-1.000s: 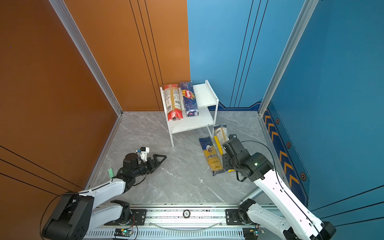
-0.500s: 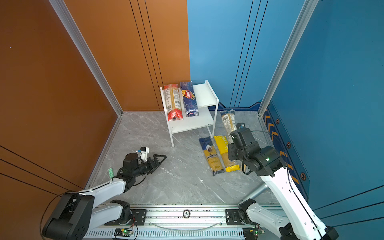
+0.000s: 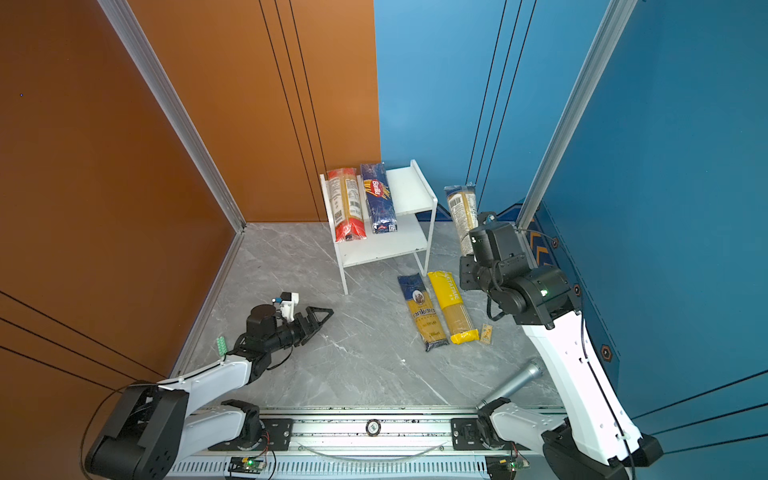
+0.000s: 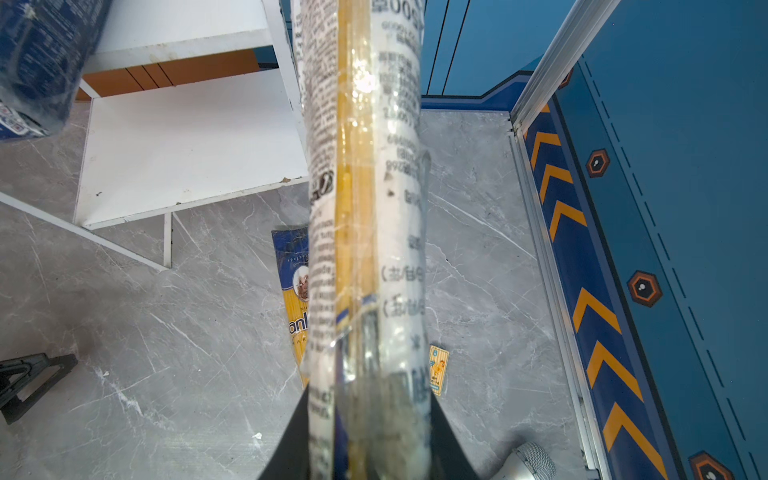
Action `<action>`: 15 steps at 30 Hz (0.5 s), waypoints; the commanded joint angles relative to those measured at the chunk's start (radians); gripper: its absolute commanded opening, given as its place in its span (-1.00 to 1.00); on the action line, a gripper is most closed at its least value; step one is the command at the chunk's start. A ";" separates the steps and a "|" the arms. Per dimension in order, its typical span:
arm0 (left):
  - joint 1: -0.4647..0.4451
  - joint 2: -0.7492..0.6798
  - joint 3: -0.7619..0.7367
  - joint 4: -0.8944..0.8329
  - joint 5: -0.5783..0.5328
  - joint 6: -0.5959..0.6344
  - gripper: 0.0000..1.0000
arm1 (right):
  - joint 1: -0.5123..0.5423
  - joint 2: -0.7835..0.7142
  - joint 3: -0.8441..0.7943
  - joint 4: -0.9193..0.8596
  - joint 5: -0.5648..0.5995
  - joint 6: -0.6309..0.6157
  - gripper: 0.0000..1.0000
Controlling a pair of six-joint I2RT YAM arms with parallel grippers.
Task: Place and organize the pasta boxes and bags onto the shelf
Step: 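Lift the white-labelled bag upright with the right gripper toward the shelf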
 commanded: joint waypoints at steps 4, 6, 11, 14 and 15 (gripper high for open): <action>-0.011 -0.005 0.019 0.020 0.002 0.011 0.96 | -0.010 0.037 0.135 0.161 -0.005 -0.053 -1.00; -0.011 -0.006 0.018 0.020 0.000 0.010 0.96 | -0.010 0.055 0.162 0.168 -0.007 -0.062 -1.00; -0.011 -0.001 0.019 0.021 -0.003 0.011 0.96 | -0.011 0.096 0.218 0.197 -0.023 -0.079 -1.00; -0.011 0.003 0.020 0.021 -0.003 0.012 0.96 | -0.012 0.110 0.230 0.230 -0.043 -0.085 -1.00; -0.011 0.003 0.019 0.021 -0.003 0.012 0.96 | -0.012 0.115 0.235 0.242 -0.051 -0.087 -1.00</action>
